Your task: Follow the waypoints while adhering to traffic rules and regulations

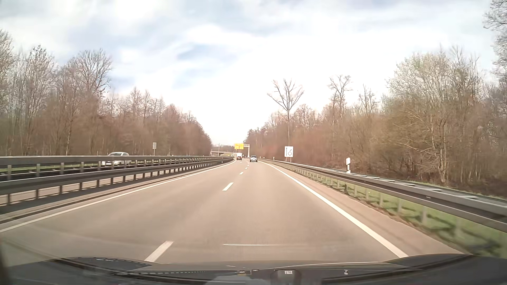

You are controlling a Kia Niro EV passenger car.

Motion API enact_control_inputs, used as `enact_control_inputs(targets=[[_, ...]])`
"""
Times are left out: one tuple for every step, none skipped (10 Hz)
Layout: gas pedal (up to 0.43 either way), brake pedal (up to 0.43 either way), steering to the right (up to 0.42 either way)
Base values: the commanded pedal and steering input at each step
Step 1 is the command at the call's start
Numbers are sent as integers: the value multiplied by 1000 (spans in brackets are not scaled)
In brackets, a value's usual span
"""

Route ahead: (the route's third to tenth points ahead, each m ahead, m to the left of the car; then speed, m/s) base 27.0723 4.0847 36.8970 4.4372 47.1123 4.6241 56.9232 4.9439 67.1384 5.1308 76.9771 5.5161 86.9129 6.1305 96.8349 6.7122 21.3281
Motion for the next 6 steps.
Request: enact_control_inputs(targets=[[0,0,-5],[0,0,-5],[0,0,-5],[0,0,-3],[0,0,-1],[0,0,0]])
